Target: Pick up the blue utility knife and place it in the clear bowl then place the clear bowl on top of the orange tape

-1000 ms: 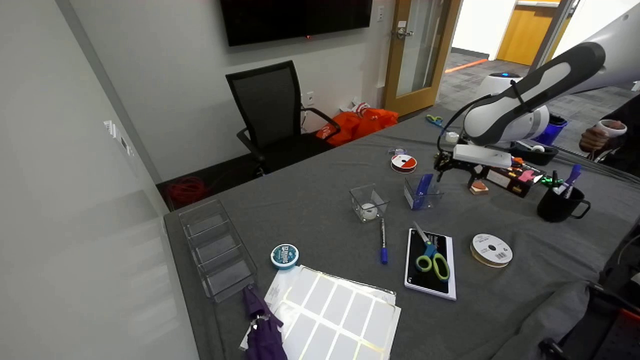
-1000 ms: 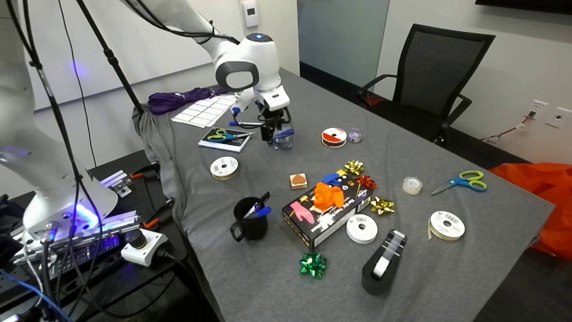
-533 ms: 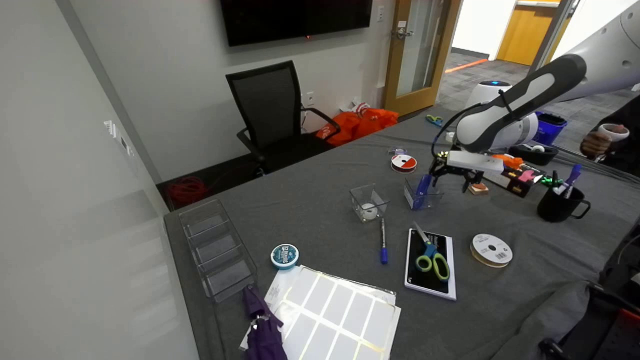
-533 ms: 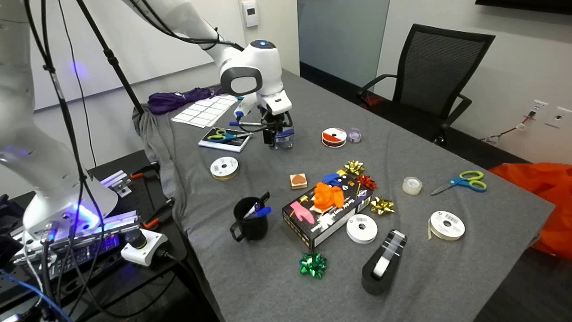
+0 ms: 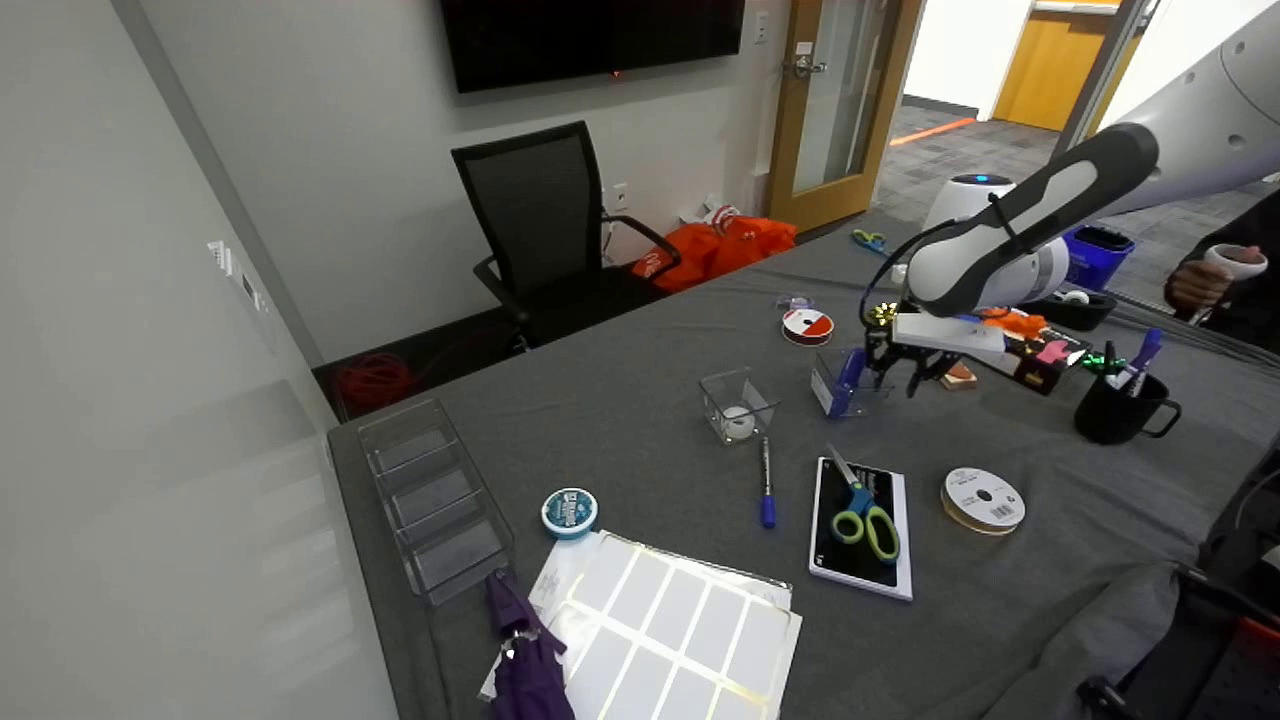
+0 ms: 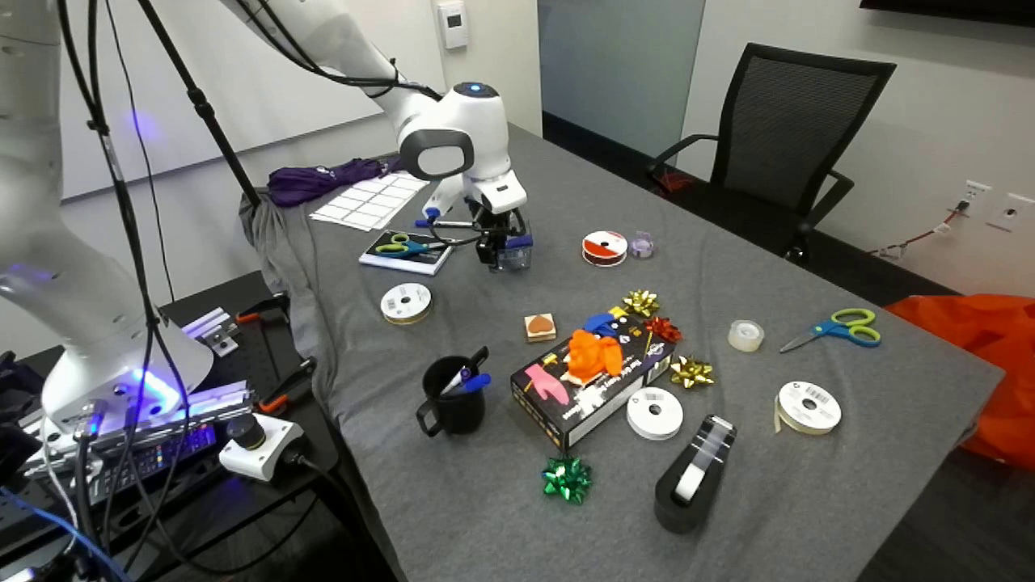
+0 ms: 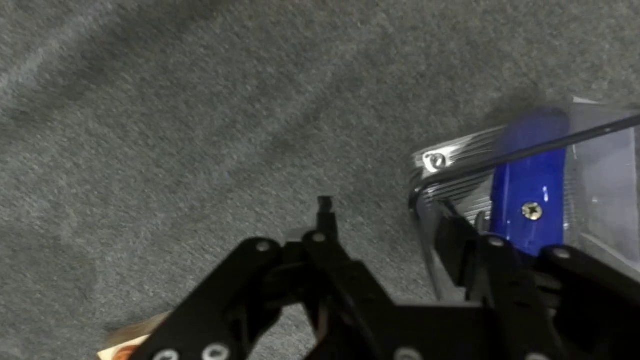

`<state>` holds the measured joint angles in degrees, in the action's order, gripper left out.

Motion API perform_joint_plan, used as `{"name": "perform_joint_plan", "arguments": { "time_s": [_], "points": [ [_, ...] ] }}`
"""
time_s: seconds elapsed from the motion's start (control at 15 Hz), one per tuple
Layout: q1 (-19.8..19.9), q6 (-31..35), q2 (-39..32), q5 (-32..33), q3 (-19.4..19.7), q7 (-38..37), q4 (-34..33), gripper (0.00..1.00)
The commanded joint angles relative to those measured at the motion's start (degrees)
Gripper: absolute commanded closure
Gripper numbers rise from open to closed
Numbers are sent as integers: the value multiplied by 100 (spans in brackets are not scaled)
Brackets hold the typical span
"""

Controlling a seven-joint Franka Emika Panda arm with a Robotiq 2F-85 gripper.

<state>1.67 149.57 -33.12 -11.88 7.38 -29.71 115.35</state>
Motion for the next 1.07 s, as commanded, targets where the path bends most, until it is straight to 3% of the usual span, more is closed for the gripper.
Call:
{"name": "perform_joint_plan", "arguments": {
  "time_s": [0.0,0.2,1.0],
  "points": [
    [50,137,-43,-113,-41,240,13,77],
    [88,155,-29,-124,-57,337,35,99],
    [569,-104,643,-951,-448,1245,204,99]
  ]
}}
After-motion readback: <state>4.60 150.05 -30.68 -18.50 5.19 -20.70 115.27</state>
